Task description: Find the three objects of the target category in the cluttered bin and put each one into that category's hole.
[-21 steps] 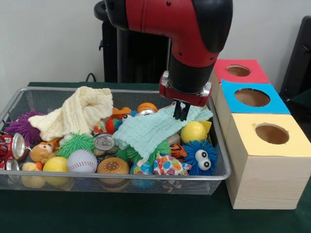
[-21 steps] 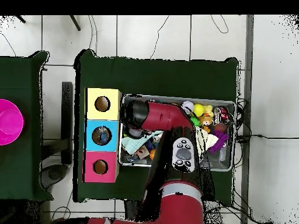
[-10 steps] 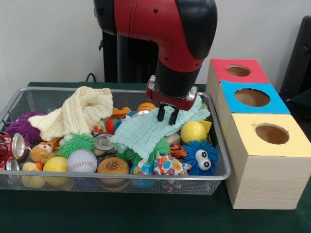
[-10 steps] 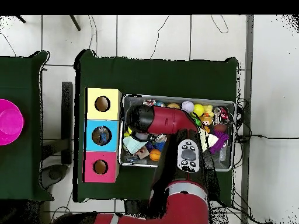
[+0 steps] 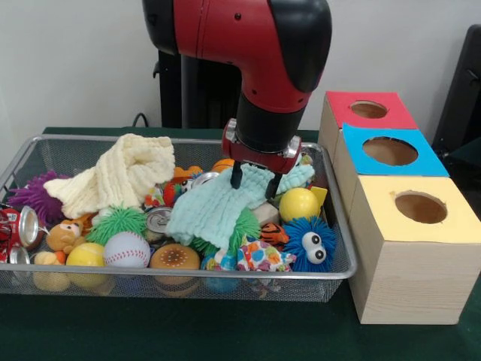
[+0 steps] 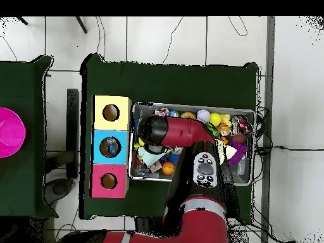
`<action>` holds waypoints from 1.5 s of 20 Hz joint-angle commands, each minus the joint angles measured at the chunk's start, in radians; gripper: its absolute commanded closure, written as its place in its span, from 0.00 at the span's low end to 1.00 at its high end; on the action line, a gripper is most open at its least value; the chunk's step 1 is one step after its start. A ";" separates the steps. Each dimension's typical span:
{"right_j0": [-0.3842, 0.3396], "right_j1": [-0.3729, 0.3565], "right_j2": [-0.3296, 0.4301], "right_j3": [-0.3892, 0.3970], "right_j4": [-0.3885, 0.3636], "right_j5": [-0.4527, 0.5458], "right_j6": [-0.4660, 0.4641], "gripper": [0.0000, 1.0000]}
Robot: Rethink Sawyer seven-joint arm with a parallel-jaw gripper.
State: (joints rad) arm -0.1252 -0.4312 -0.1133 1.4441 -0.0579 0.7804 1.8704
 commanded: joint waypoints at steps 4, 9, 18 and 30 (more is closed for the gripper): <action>-0.006 0.076 -0.061 0.004 -0.126 -0.122 0.090 0.00; -0.008 0.112 -0.107 -0.044 -0.181 -0.146 0.084 0.00; -0.002 0.173 -0.172 -0.149 -0.243 -0.205 0.100 0.00; -0.036 0.078 -0.187 -0.163 -0.286 -0.128 -0.030 0.00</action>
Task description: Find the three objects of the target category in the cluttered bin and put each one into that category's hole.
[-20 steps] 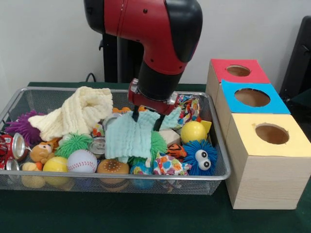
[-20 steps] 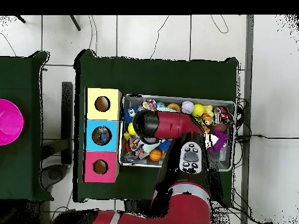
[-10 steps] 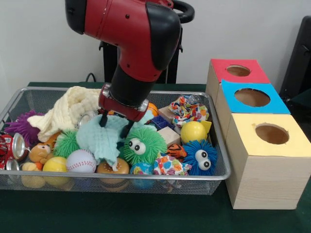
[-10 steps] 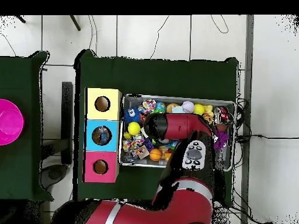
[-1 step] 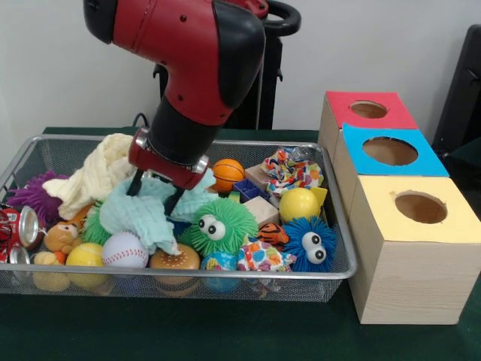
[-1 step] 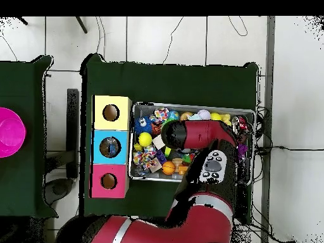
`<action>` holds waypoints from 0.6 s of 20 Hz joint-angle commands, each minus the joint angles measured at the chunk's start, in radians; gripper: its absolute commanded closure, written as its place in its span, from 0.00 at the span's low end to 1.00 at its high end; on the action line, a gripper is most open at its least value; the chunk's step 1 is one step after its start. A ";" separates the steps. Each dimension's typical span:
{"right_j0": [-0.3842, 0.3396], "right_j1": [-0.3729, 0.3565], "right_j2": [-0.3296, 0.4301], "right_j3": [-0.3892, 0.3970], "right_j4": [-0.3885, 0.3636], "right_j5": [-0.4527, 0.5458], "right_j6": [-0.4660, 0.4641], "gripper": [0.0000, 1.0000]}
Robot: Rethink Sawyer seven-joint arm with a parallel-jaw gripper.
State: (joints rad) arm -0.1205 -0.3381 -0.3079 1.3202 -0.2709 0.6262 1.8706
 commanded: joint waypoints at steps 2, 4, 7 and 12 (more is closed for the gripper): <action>-0.051 -0.027 0.010 -0.046 -0.082 0.040 -0.049 0.00; -0.057 -0.038 0.011 -0.050 -0.090 0.049 -0.064 0.00; -0.064 -0.051 0.019 -0.034 -0.096 0.049 -0.069 0.00; -0.055 -0.080 0.038 0.015 -0.087 0.052 -0.038 0.00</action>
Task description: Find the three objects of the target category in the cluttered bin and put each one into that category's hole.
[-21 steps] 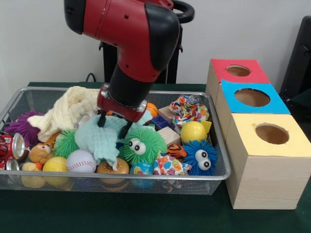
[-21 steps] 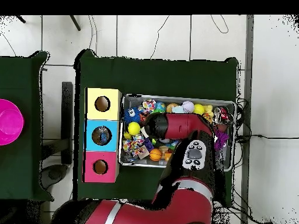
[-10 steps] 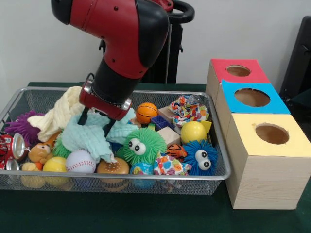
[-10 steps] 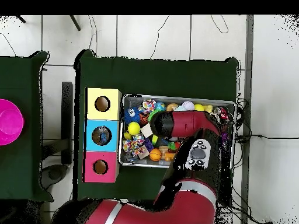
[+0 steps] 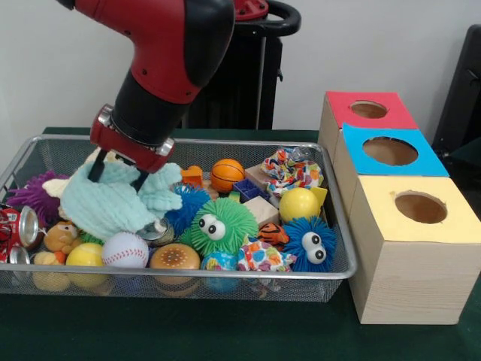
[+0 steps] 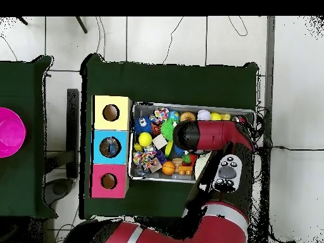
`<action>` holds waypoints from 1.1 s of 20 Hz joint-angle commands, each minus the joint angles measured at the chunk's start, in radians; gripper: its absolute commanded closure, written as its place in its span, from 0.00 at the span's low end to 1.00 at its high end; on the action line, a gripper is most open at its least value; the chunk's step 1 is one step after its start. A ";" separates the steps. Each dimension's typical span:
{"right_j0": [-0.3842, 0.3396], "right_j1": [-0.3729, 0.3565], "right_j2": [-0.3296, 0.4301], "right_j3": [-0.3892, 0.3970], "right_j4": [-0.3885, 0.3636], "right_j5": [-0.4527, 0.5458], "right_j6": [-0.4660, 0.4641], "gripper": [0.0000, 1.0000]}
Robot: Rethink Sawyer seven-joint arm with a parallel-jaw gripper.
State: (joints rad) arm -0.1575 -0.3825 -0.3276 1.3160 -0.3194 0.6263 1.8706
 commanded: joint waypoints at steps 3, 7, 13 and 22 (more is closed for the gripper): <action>-0.021 -0.068 0.092 0.074 -0.003 0.064 -0.021 0.00; -0.029 -0.107 0.139 0.131 0.050 0.080 0.000 0.00; -0.033 -0.161 0.185 0.189 0.114 0.118 0.015 0.00; -0.039 -0.206 0.236 0.268 0.218 0.140 0.060 0.00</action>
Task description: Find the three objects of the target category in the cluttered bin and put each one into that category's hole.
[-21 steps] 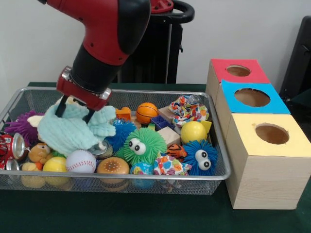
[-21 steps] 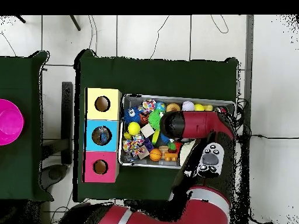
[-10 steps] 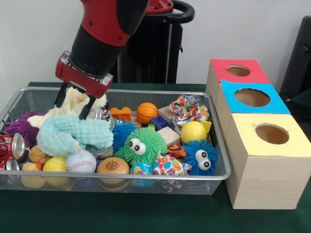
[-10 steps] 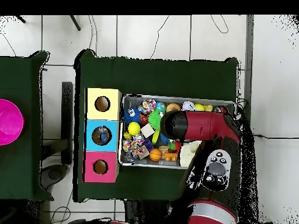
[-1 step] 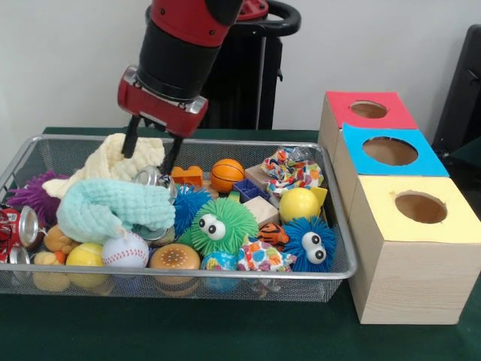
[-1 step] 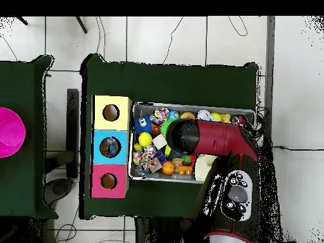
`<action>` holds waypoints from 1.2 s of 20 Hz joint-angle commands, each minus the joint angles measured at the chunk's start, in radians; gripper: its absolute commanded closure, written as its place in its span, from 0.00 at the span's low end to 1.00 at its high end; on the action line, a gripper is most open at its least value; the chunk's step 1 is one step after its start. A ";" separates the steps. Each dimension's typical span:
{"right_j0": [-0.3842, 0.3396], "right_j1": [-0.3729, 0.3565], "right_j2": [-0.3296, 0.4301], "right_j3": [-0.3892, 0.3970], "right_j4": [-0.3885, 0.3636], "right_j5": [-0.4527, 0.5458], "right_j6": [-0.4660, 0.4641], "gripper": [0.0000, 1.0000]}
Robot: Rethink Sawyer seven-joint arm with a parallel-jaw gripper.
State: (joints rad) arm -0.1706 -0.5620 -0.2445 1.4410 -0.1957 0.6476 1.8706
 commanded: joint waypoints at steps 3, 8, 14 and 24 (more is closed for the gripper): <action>-0.025 -0.032 0.161 0.163 0.122 0.121 0.074 0.00; -0.015 -0.031 0.164 0.196 0.165 0.118 0.107 0.00; -0.021 -0.032 0.186 0.247 0.214 0.075 0.123 0.00; -0.009 -0.022 0.216 0.299 0.291 0.024 0.151 0.00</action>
State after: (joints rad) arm -0.1704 -0.6072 -0.1316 1.6354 0.0330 0.6621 1.8705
